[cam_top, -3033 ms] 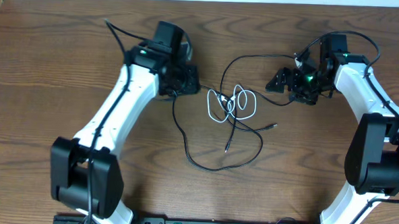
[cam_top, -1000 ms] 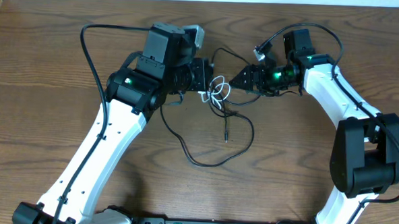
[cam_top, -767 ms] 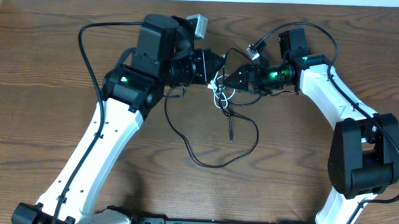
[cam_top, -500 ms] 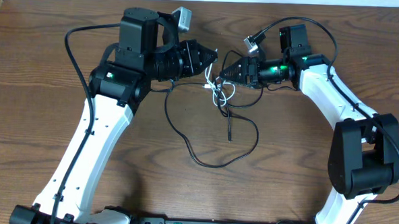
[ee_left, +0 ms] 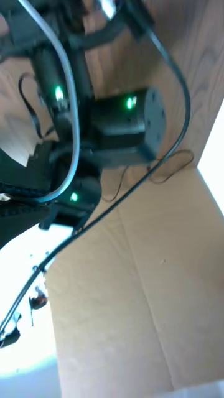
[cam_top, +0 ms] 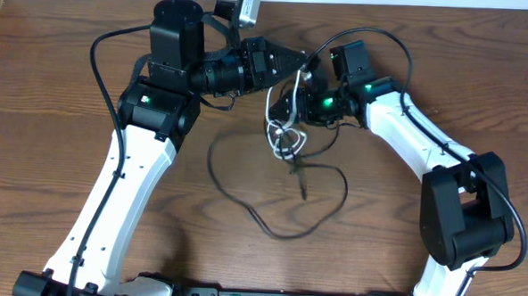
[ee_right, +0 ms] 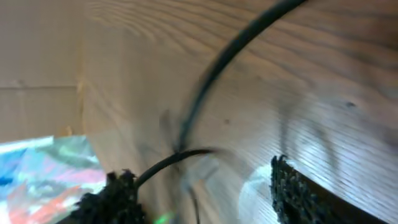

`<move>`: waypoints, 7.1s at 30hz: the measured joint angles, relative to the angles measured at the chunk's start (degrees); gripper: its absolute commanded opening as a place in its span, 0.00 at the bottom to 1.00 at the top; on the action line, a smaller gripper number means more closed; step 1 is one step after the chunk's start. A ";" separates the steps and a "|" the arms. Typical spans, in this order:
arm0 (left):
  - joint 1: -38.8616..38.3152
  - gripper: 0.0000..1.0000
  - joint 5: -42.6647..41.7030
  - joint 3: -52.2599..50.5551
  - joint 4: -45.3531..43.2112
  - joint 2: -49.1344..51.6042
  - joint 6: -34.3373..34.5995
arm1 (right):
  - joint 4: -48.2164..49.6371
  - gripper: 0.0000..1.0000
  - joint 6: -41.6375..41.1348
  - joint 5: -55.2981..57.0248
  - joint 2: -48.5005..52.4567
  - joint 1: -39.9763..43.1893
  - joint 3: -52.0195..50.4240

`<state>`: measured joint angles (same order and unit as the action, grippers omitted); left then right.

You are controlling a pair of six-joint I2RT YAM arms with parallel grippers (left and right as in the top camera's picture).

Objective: Untangle cables

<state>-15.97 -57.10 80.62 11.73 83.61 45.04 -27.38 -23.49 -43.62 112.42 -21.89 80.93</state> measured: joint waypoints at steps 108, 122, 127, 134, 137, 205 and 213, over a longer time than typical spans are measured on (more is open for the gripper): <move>9.07 0.08 -30.40 0.39 -6.97 8.79 -9.05 | -4.55 0.73 5.75 -17.05 0.00 9.01 0.76; 9.07 0.08 2.84 0.39 20.74 9.68 -7.91 | -7.41 0.86 18.67 -11.41 -4.48 7.28 0.76; 9.07 0.08 7.32 0.39 20.59 9.68 -3.50 | -8.24 0.88 23.67 -10.23 -5.18 3.69 0.79; 9.07 0.08 9.14 0.39 20.59 9.68 4.28 | -8.15 0.89 26.60 -5.07 -5.18 -2.12 0.79; 9.07 0.08 8.74 0.39 20.59 9.68 7.58 | -7.13 0.86 27.26 -3.58 -5.18 -3.39 0.79; 9.88 0.08 1.11 0.37 25.33 9.68 8.15 | 0.59 0.54 31.52 -5.07 -9.57 -6.38 0.81; 9.97 0.08 -1.09 0.37 21.77 9.68 9.84 | 1.16 0.01 29.07 -2.12 -9.42 -6.51 0.81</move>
<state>-6.00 -58.19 80.99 33.50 93.30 54.87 -26.22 5.58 -45.74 103.00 -28.40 81.73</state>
